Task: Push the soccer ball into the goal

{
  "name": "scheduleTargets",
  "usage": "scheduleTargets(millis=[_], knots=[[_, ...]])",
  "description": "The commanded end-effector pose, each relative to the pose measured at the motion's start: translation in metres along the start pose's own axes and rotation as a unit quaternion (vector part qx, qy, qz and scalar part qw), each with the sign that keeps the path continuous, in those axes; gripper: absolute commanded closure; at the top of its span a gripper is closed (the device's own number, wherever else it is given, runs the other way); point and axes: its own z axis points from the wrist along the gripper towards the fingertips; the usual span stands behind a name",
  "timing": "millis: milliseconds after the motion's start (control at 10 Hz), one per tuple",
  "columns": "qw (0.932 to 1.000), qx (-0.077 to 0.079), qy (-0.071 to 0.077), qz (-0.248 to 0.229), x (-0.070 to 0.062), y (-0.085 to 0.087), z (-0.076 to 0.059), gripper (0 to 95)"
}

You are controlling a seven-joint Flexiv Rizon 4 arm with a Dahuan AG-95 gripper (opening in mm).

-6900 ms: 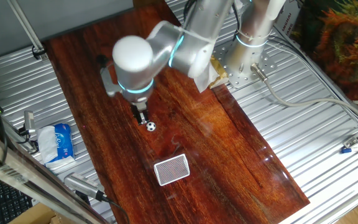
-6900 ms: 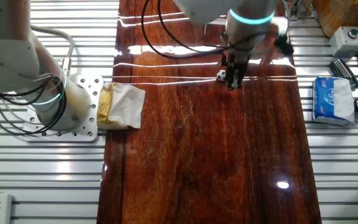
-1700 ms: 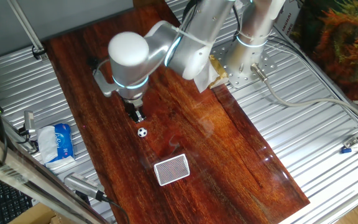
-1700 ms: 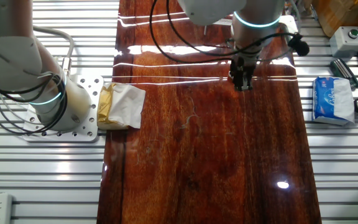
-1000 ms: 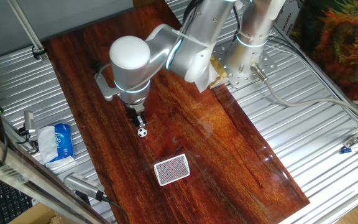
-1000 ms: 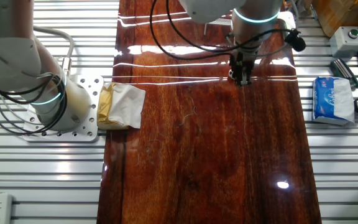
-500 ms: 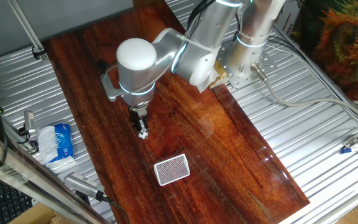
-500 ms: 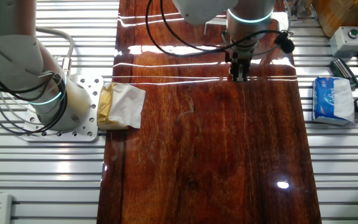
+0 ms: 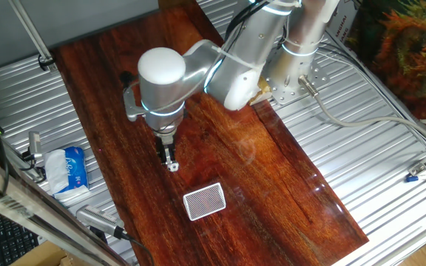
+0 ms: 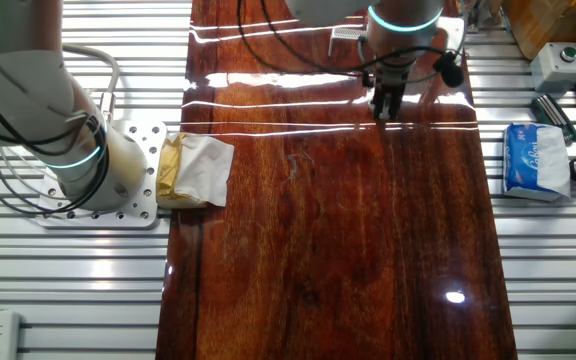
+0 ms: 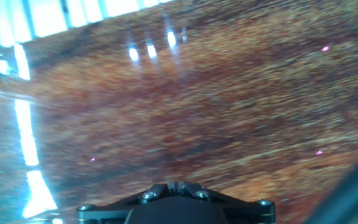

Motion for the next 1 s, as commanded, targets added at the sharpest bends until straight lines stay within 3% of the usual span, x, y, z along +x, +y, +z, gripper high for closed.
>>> scheduleTargets(millis=[100,300,500,600,700,1000], knots=[[1.0000,-0.008,0.005,0.000,0.004,0.009,0.000,95.0],[0.9999,0.007,0.010,-0.003,0.004,0.009,-0.001,95.0],[0.9958,0.055,0.003,-0.073,0.003,0.008,-0.002,95.0],[0.9871,0.091,-0.001,-0.132,0.002,0.007,-0.002,95.0],[0.9828,0.105,-0.003,-0.152,0.002,0.007,-0.003,95.0],[0.9825,0.109,-0.007,-0.151,-0.010,0.014,-0.010,95.0]])
